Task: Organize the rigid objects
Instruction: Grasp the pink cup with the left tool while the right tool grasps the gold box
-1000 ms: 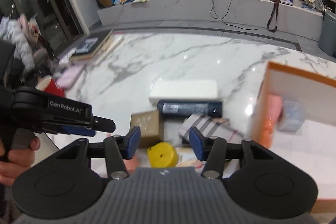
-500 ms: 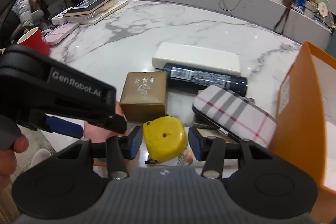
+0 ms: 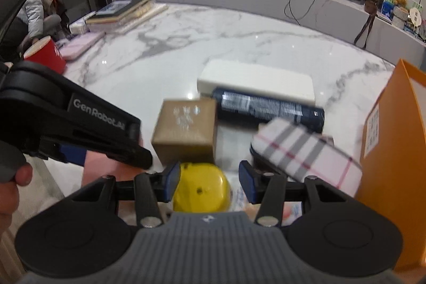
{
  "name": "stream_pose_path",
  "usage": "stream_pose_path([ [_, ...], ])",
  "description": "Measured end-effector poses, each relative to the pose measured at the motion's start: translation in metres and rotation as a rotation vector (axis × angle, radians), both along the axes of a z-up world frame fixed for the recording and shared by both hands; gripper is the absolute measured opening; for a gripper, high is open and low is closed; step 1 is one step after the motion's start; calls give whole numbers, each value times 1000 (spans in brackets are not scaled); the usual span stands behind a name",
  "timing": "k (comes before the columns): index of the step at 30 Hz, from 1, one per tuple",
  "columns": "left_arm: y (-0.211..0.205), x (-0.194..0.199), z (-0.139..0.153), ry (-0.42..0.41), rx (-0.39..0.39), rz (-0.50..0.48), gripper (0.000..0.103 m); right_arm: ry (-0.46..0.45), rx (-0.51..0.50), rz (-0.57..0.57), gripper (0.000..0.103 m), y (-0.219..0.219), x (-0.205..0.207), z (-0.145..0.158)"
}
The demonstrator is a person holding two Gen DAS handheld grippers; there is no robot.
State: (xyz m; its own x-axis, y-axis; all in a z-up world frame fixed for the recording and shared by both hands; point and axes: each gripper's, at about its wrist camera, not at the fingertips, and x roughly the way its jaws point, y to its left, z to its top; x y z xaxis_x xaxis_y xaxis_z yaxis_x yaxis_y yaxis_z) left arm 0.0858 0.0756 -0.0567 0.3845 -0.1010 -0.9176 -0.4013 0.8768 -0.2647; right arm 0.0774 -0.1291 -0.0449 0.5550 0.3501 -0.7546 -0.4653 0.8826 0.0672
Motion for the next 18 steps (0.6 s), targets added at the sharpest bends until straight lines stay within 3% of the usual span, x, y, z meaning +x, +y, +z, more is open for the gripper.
stream_pose_path([
  [5,12,19,2,2,82,-7,68,-10,34,-2,55,15,11,4],
  [18,5,36,-9,5,149,-73,67,18,57,-32,61,35,34,-14],
])
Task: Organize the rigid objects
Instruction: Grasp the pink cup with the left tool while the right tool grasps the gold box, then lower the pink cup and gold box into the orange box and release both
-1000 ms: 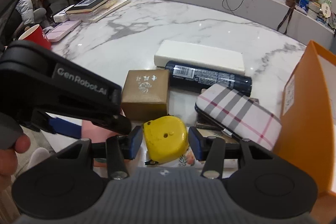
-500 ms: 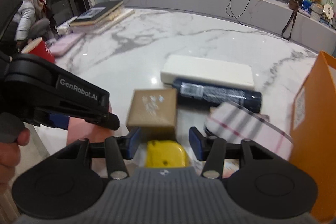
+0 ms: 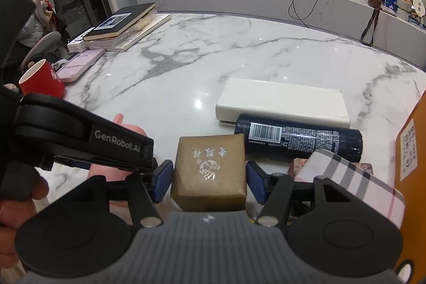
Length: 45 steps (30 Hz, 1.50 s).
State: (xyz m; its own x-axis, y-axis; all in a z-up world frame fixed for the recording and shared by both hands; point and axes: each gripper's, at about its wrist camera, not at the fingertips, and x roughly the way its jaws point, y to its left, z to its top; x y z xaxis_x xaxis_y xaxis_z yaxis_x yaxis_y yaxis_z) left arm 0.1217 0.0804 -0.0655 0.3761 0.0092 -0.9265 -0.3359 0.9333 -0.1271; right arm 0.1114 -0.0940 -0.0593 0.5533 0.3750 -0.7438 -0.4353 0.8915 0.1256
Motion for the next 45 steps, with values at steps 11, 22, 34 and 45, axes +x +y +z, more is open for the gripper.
stream_pose_path([
  [11,3,1,-5,-20,-16,-22,63,-18,-12,3,60,2,-3,-4],
  [22,-13,-24,38,-210,-74,-135,63,-143,31,-86,60,-38,-32,56],
  [34,-109,-35,113,-288,-110,-352,63,-181,125,-298,60,-159,-66,123],
  [45,-274,-12,134,-253,-75,-677,63,-98,200,-559,60,-289,-66,121],
])
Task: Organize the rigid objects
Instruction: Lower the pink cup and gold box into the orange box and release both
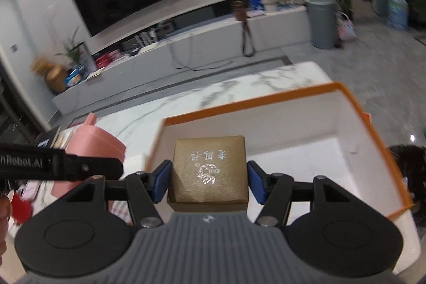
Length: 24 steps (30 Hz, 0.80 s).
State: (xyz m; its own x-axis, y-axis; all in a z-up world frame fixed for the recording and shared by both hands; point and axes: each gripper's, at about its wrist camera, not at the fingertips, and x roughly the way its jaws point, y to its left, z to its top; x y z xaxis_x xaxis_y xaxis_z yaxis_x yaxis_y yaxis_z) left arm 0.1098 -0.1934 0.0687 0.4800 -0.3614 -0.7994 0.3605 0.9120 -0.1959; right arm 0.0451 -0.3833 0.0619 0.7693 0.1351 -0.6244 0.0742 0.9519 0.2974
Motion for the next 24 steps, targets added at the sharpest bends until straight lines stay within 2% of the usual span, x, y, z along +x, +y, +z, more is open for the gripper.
stream_pose_path([
  [2,-22,10,-10,34,13,-22,63,23,0,-18,60,-13,9,-2],
  [7,-48,40,-44,168,-78,-18,63,101,12,-44,60,-51,36,-13],
  [10,-62,52,-62,218,-74,-6,63,150,-4,-42,60,-67,50,-23],
  [17,-66,81,-100,322,-104,58,63,246,-57,-36,60,-80,76,-50],
  [24,-61,92,-117,339,-136,83,63,342,76,-63,60,-98,106,-72],
])
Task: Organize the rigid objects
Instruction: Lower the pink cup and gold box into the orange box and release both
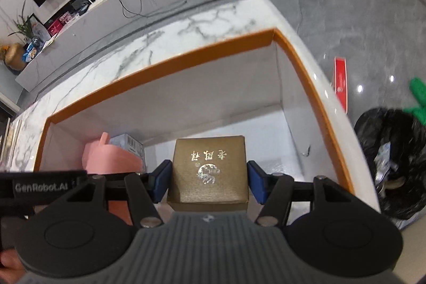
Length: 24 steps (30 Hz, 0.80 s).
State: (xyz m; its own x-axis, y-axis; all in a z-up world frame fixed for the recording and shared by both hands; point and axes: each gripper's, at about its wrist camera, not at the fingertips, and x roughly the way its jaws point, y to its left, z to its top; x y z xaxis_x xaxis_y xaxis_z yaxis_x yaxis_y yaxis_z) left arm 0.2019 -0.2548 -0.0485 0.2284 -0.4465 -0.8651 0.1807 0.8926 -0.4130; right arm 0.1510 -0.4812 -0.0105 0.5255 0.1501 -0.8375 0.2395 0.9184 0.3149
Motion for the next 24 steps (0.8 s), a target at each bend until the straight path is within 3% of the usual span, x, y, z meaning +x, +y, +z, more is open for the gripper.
stream_pose_path([
  [3,-4,0,-4,-13,34,-16,62,2,51,-10,60,-5,2,-1],
  [8,-6,4,-13,21,55,-13,62,26,2,11,60,2,8,-6],
  [11,-4,7,-16,33,44,-16,62,50,47,4,60,-3,11,-9],
  [19,0,8,-13,27,71,-12,69,75,87,2,61,-5,12,-13],
  [24,6,11,-8,28,22,-7,80,74,111,-12,60,-10,12,-13],
])
